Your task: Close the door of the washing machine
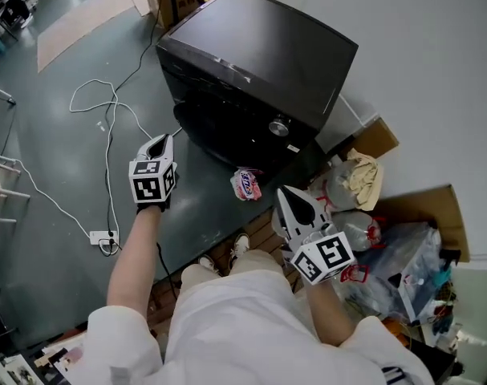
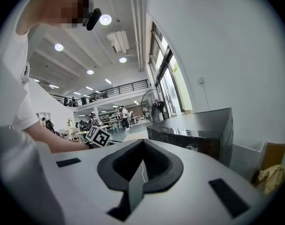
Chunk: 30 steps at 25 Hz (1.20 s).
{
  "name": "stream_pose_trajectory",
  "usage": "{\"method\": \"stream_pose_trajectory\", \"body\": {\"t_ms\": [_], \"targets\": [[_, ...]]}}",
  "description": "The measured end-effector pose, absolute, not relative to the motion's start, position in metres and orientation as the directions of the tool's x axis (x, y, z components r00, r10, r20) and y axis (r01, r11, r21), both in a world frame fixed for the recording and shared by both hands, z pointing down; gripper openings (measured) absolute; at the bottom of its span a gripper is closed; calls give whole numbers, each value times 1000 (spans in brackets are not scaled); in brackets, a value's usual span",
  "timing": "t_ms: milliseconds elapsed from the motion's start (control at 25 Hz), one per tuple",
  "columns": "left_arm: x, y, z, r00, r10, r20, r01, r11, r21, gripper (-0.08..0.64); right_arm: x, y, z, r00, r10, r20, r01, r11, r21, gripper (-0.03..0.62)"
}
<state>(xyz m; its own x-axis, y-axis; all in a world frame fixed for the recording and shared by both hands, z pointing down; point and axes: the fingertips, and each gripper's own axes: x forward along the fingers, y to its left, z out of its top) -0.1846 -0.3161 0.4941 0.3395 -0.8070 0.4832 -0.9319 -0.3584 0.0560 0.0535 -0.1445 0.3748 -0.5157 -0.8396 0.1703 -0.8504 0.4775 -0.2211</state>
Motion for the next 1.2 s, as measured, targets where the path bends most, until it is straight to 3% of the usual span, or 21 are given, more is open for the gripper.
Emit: {"method": "stream_pose_trajectory", "body": {"t_ms": [480,1200], "targets": [[-286,-240,384,226,-910,348,-973,-229,33,0,18,-166,316,-566,-822,61,-824,559,-94,-6],[-320,-171,268,190,-970,150,-982,-191,11,0,61,-195,285,-511,-859,38,-860,510,-26,-6]]}}
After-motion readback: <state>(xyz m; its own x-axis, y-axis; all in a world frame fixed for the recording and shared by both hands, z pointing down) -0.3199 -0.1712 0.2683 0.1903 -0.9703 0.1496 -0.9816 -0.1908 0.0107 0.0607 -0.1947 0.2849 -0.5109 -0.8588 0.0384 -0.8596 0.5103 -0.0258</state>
